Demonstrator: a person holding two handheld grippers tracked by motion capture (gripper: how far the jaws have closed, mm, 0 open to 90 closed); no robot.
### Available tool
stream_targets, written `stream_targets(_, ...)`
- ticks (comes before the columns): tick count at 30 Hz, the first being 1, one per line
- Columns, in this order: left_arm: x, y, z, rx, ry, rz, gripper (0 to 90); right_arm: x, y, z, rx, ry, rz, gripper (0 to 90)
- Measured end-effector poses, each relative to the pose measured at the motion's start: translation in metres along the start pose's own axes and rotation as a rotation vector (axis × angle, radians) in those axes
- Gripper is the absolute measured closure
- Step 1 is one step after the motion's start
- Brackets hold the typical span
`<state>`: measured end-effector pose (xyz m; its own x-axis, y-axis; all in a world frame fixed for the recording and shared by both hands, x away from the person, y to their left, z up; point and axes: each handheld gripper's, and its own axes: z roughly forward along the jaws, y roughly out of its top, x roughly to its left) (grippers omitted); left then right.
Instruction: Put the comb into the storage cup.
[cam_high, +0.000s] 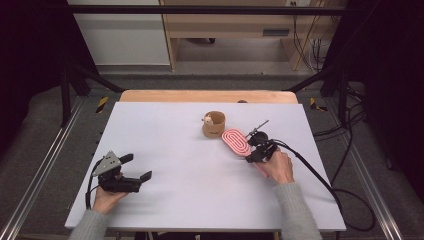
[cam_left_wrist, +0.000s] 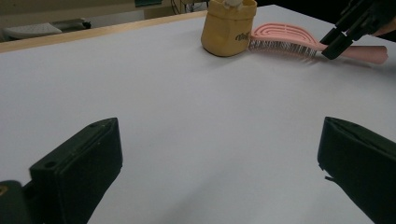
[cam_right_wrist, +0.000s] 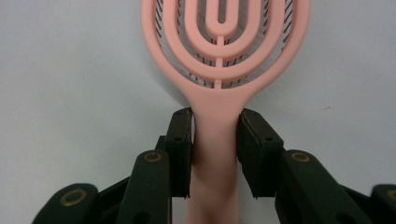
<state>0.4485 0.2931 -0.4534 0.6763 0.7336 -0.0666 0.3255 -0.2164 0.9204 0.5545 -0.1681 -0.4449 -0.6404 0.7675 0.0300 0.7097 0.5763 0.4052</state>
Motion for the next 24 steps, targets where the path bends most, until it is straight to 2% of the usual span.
stream_targets(11,-0.0001,-0.0001,0.0002,-0.001,0.000,0.000,0.0,0.0003,0.0005,0.0012,0.013,-0.001,0.008,67.9)
stream_targets(21,-0.0002,-0.0001,0.0003,-0.001,0.001,0.000,0.0,0.0021,0.0002,0.0029,0.029,-0.021,-0.008,69.2)
stream_targets(24,-0.0003,-0.0001,0.0004,-0.002,0.001,-0.001,0.0,0.0022,0.0001,0.0023,0.029,-0.022,0.001,69.6)
